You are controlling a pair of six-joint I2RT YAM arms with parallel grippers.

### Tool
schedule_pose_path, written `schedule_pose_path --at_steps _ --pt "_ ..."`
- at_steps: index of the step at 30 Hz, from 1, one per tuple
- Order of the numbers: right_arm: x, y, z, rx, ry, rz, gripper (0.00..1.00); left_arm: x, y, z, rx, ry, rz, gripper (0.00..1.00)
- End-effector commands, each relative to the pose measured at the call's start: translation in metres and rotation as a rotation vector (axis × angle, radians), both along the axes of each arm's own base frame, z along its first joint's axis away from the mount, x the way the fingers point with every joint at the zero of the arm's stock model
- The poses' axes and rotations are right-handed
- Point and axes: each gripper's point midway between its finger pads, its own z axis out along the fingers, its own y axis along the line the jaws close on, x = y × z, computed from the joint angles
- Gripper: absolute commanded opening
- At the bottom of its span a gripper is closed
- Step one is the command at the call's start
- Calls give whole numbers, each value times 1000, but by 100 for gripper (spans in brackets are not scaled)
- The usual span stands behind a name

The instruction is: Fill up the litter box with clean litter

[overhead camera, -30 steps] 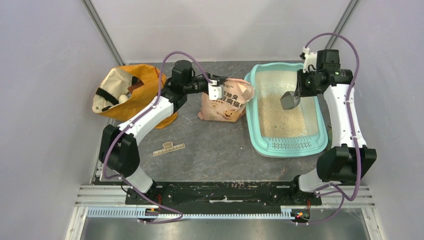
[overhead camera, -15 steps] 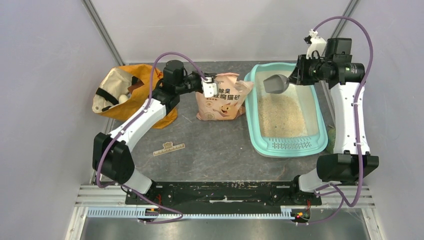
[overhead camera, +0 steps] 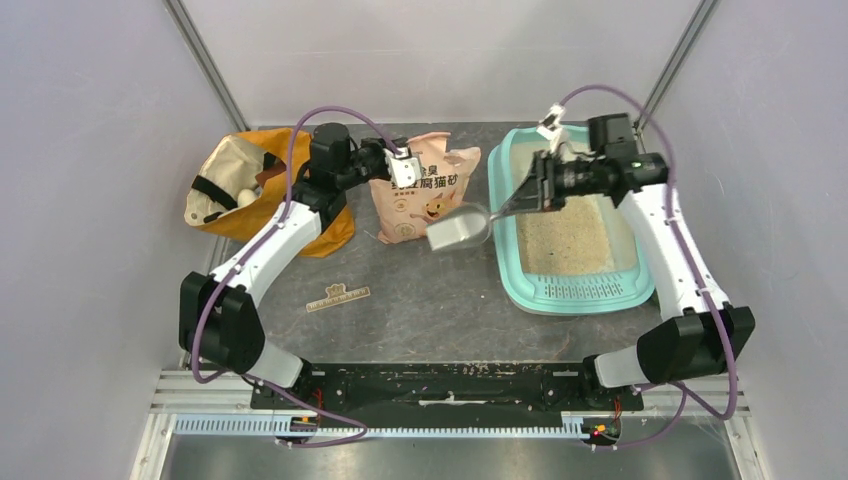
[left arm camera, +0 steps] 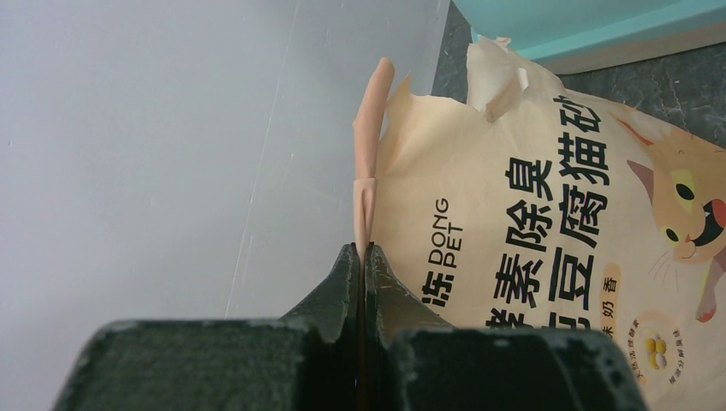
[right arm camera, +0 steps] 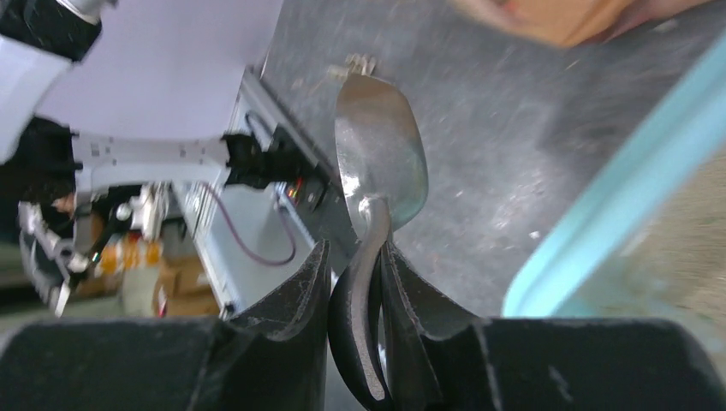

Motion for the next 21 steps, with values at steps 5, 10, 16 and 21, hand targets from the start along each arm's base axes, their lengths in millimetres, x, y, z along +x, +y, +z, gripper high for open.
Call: schedule_pose_path --at_steps 5,10,16,21 --pt "-34 84 -55 36 9 278 0 -13 10 31 -57 -95 19 2" --pt "-41 117 -106 -7 -7 355 0 -19 15 25 -71 -70 39 2" --pt "-50 142 -160 -60 -16 419 0 -25 17 26 -71 -66 42 2" --pt "-43 148 -194 -117 29 405 3 -28 19 25 -66 -61 48 2"
